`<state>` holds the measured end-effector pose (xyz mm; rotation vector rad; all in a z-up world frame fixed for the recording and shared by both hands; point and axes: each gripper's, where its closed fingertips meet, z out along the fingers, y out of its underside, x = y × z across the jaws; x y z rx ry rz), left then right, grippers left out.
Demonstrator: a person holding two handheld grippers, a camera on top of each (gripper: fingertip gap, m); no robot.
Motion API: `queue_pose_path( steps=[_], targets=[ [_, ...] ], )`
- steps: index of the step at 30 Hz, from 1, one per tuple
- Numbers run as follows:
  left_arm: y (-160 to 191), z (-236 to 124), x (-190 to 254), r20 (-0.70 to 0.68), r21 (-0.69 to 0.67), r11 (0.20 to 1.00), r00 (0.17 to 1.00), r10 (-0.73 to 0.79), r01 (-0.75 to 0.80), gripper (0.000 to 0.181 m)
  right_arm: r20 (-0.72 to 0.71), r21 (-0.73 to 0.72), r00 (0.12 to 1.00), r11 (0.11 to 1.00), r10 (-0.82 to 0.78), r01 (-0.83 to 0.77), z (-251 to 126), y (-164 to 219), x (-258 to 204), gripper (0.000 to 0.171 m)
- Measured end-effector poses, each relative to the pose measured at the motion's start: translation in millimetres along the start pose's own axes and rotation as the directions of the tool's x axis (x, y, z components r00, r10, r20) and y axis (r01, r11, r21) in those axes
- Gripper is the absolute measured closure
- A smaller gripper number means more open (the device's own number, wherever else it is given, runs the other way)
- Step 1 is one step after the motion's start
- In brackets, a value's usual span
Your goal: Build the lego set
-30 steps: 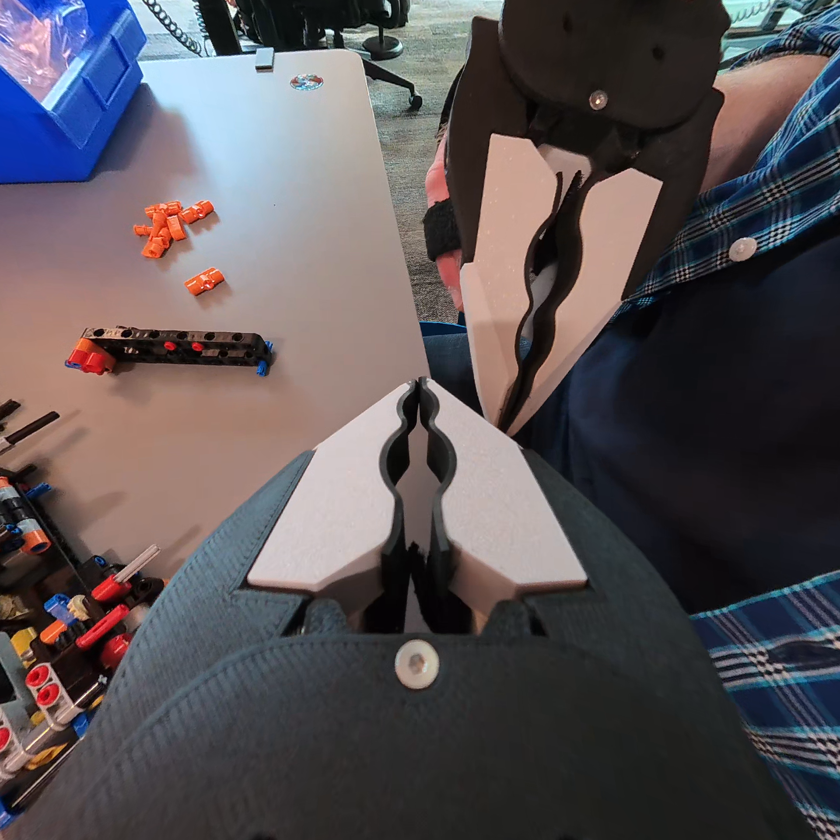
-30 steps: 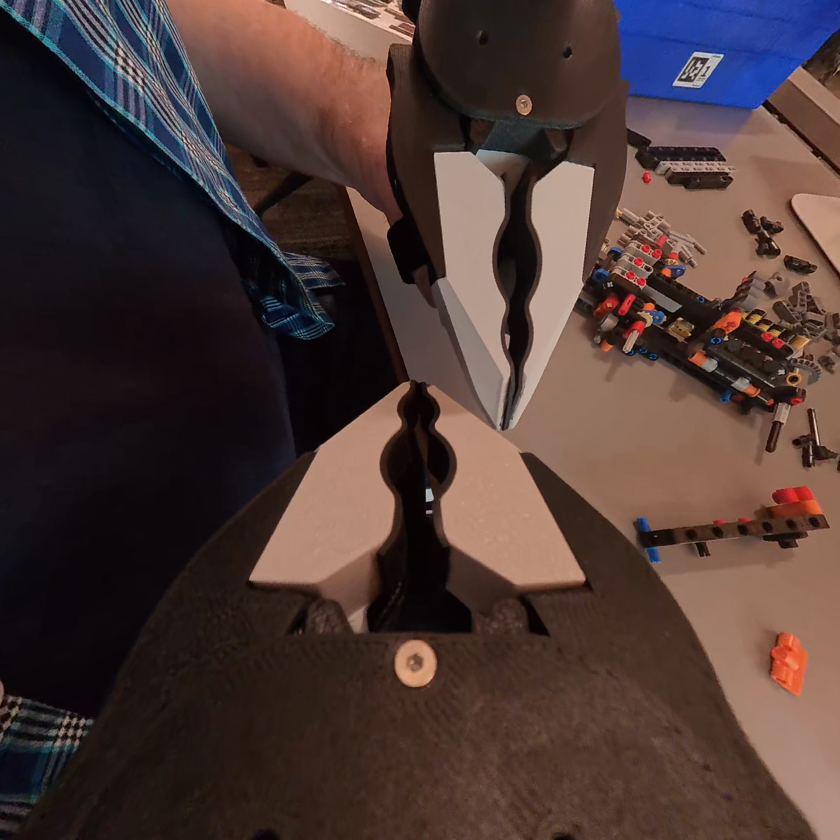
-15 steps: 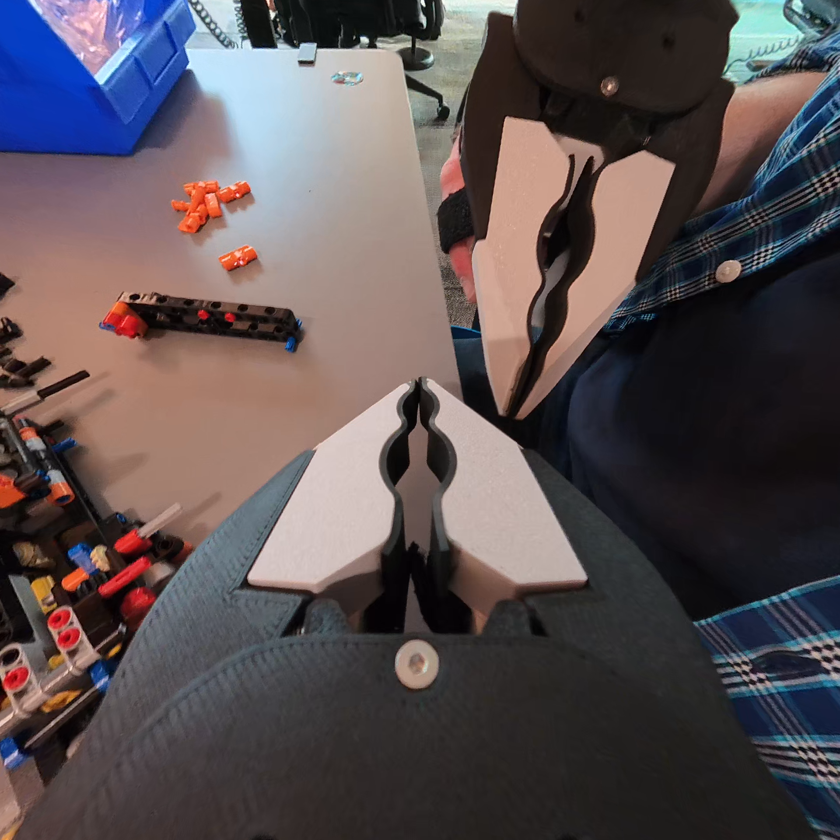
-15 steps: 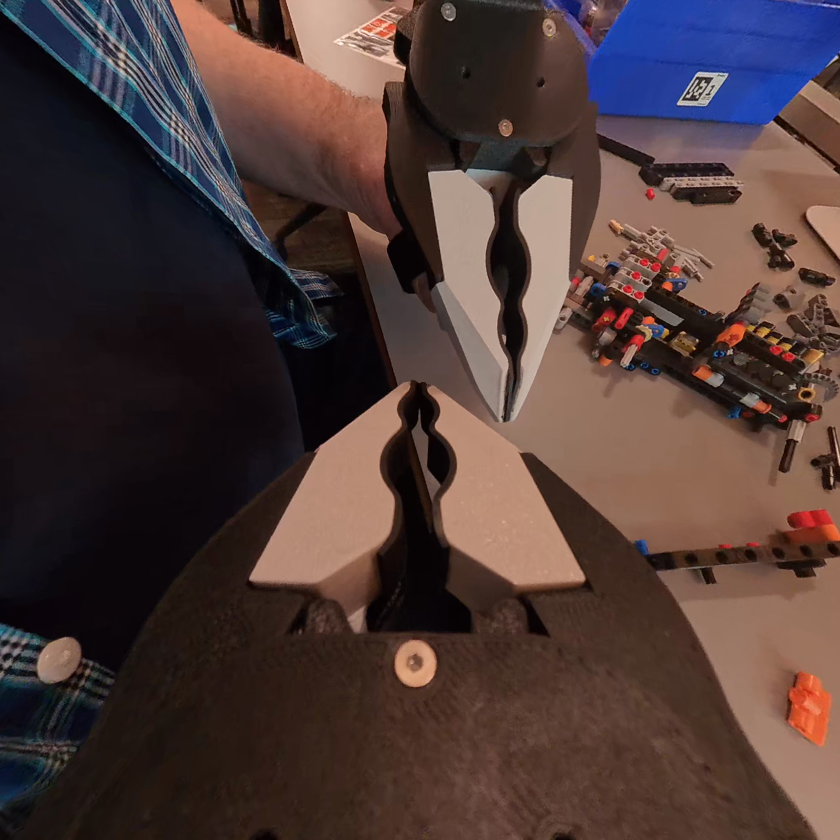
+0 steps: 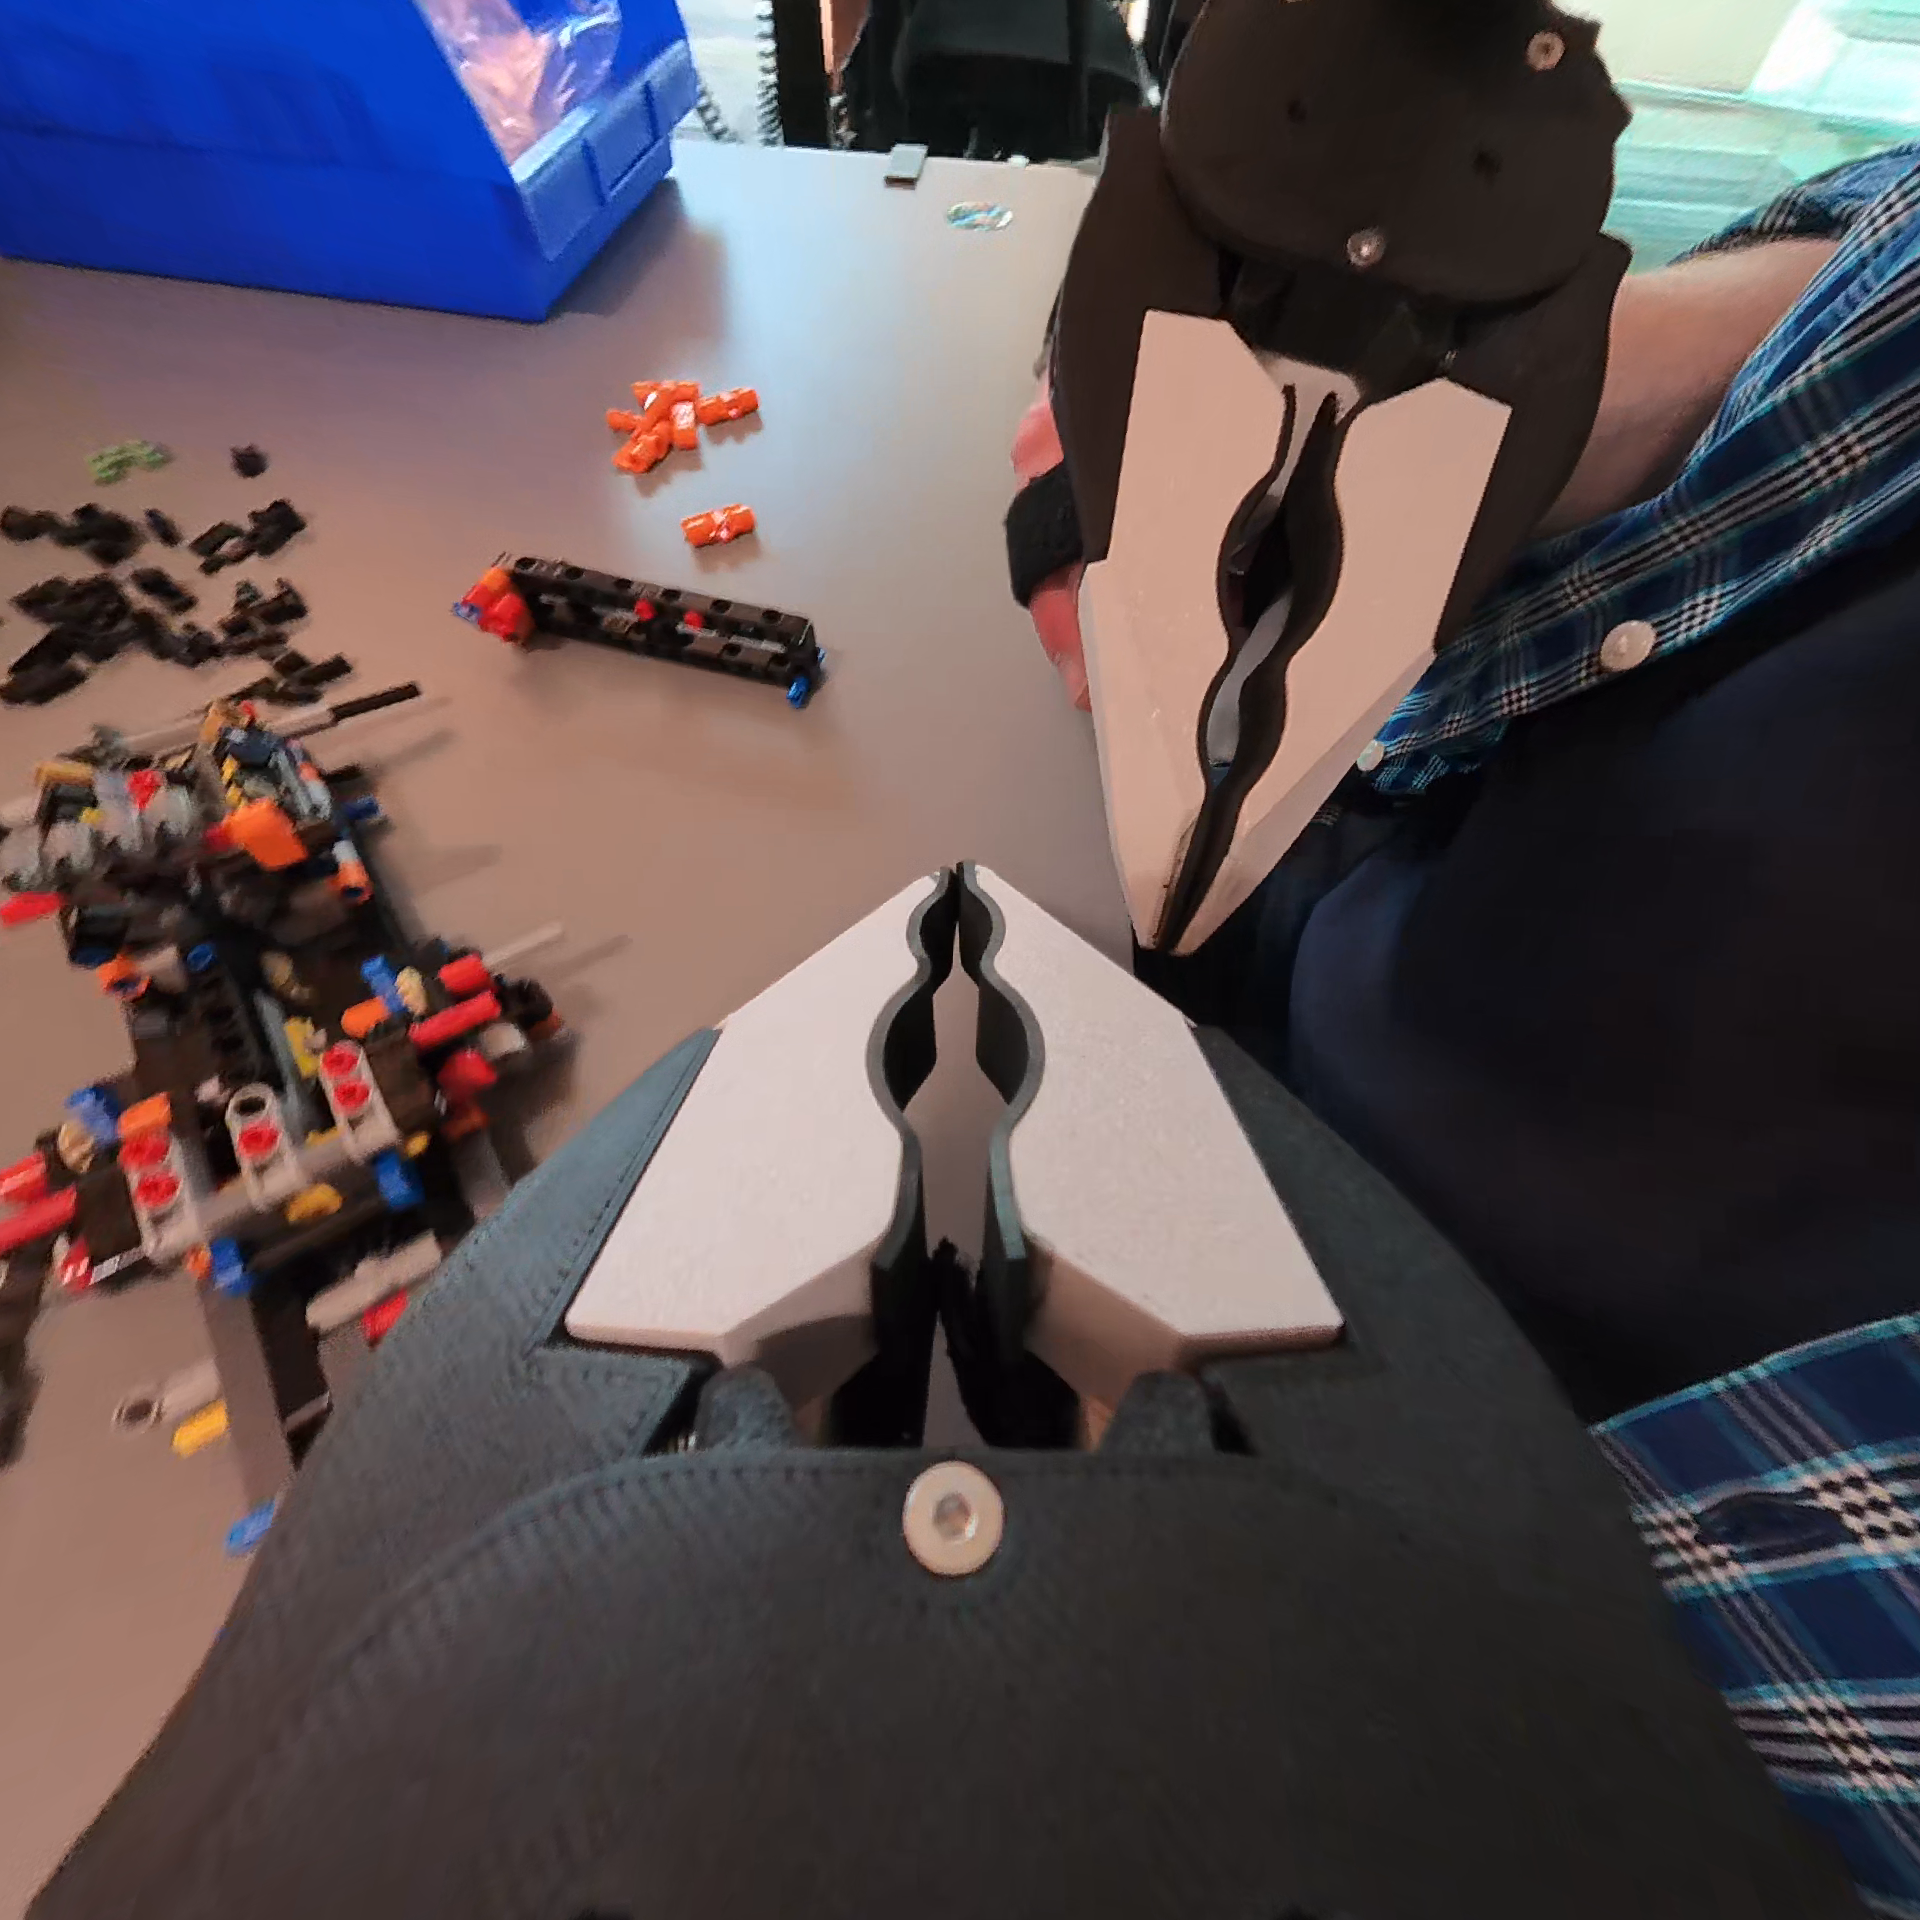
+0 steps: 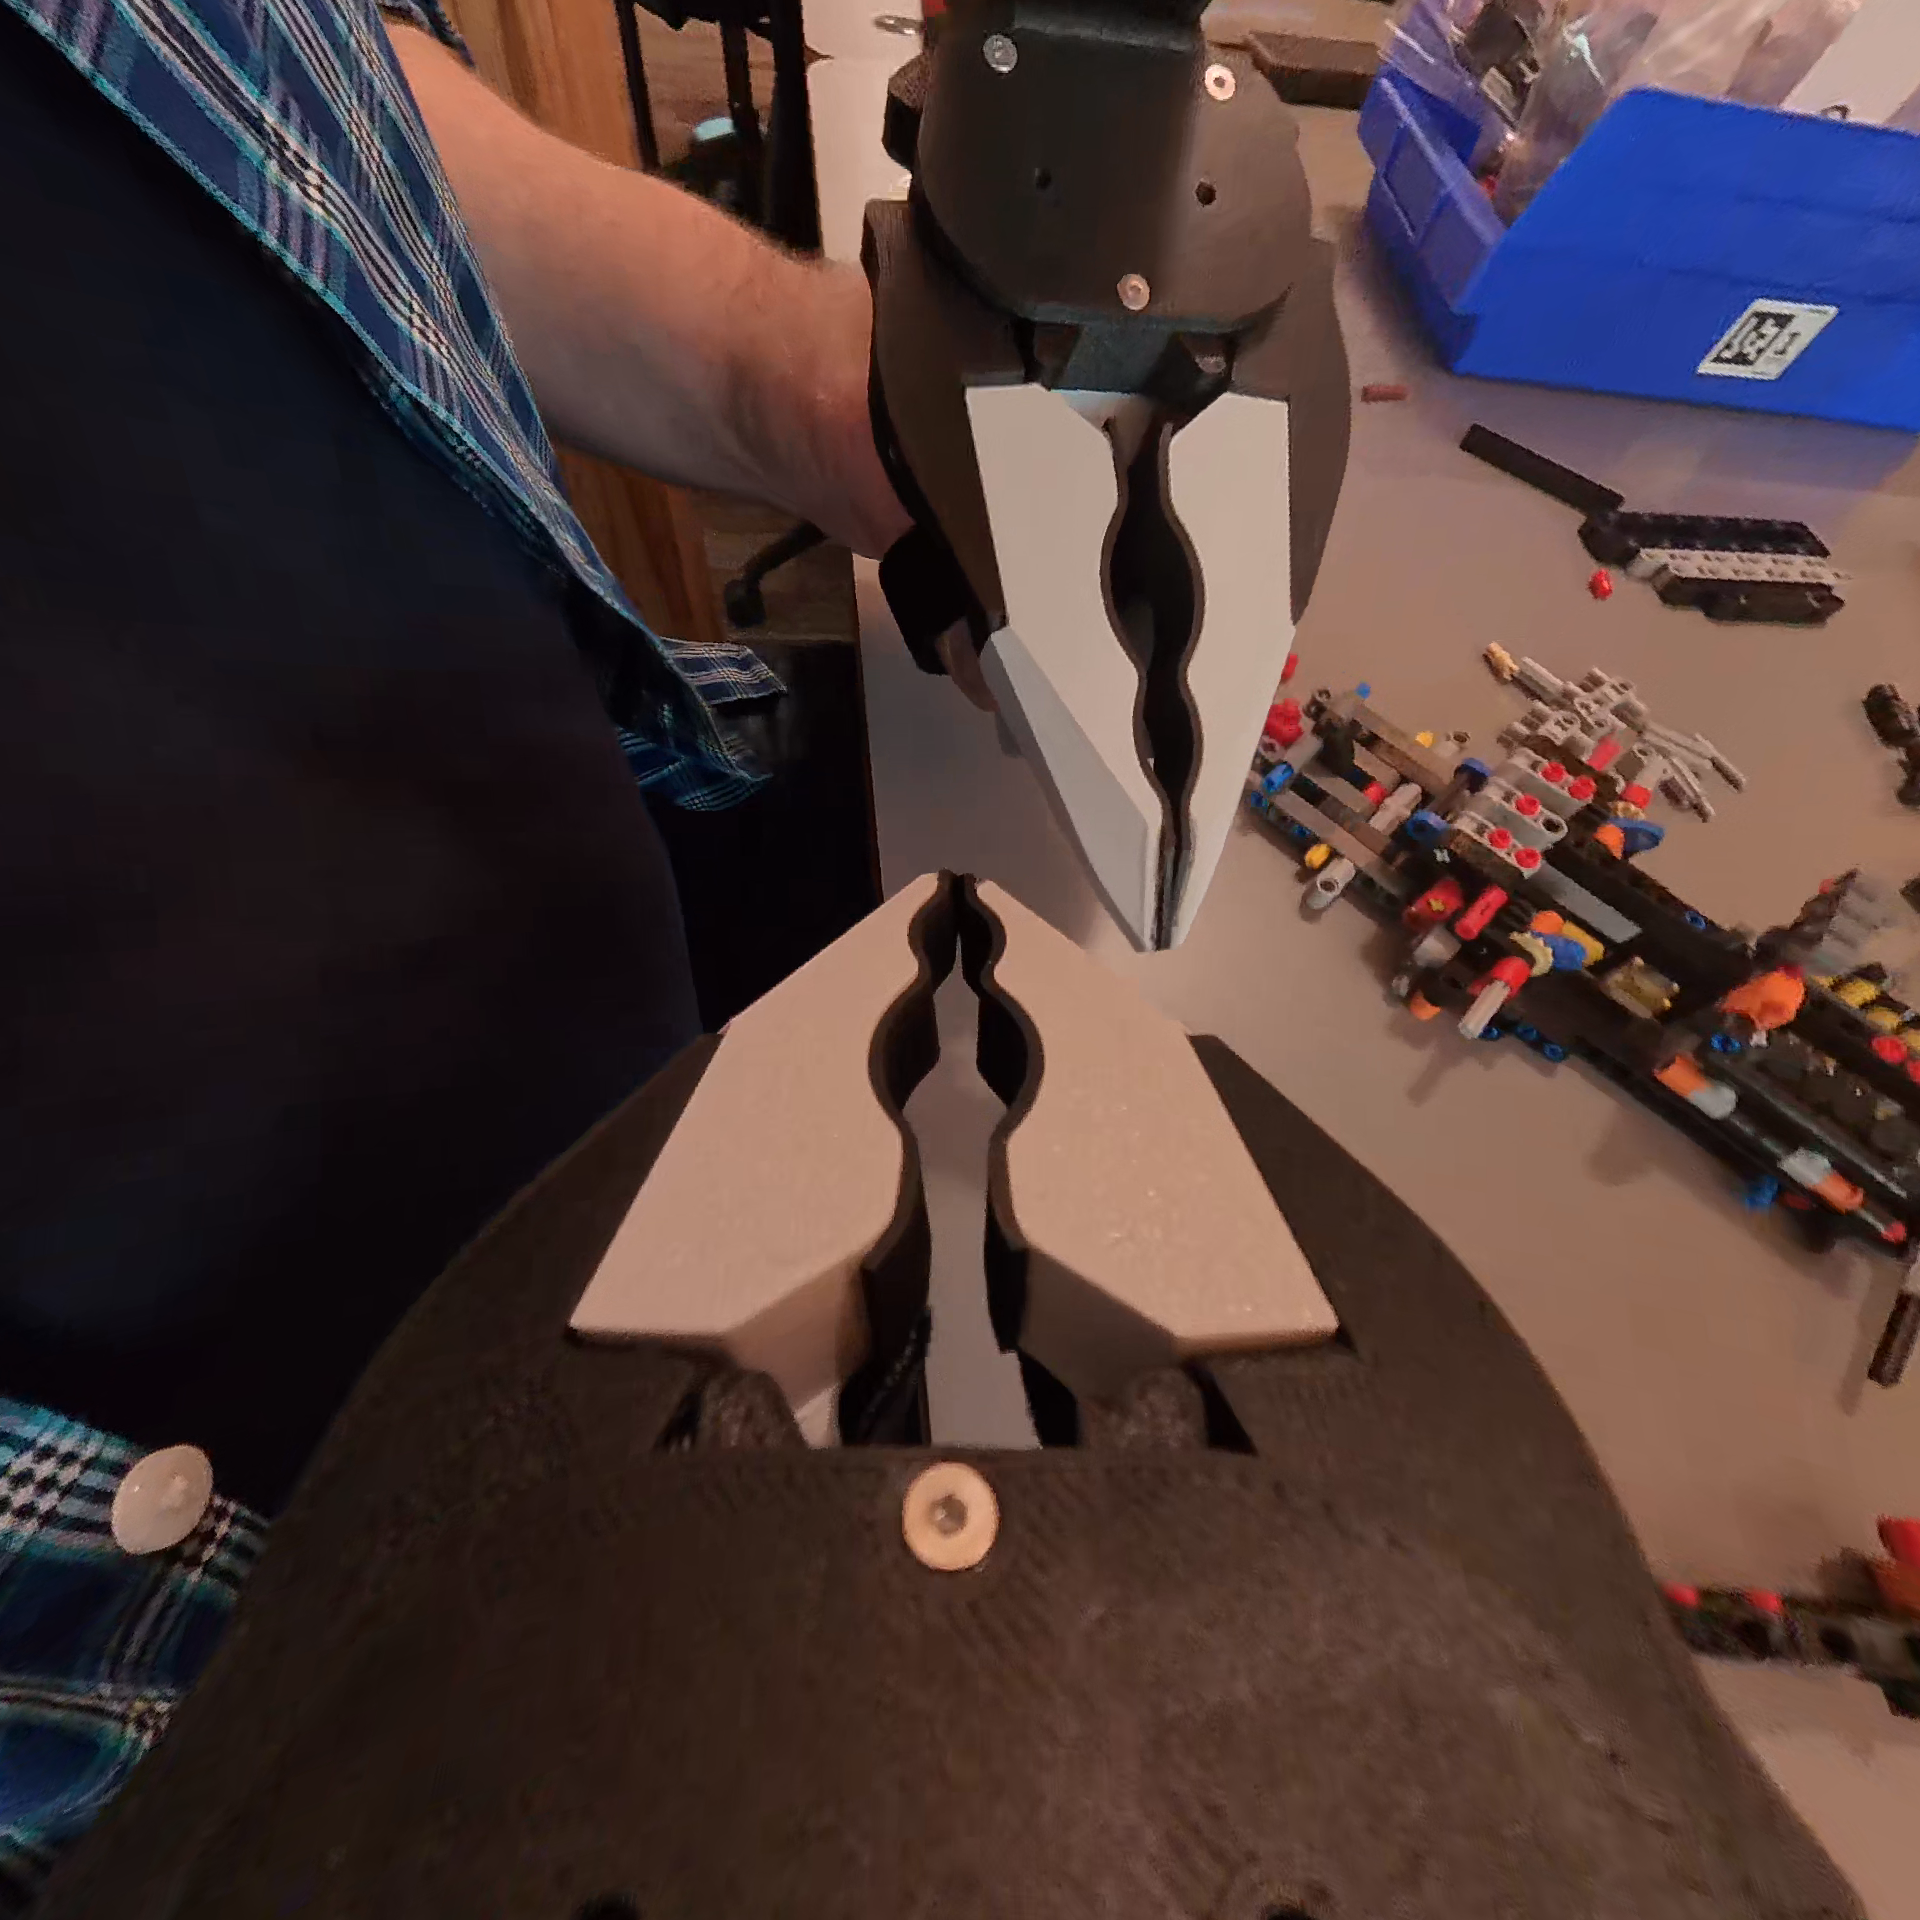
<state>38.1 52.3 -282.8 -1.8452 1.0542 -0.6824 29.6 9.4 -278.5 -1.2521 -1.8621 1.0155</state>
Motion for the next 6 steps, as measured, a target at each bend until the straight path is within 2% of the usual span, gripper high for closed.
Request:
queue_pose_path(
  steps=[6],
  targets=[
    [9,-15,-5,0.059,0.005,0.999,0.998,-0.035,0.034,0.181,0.063,0.003,0.997,0.999,-0.044,0.044,16,-8,0,0.171]
  ],
)
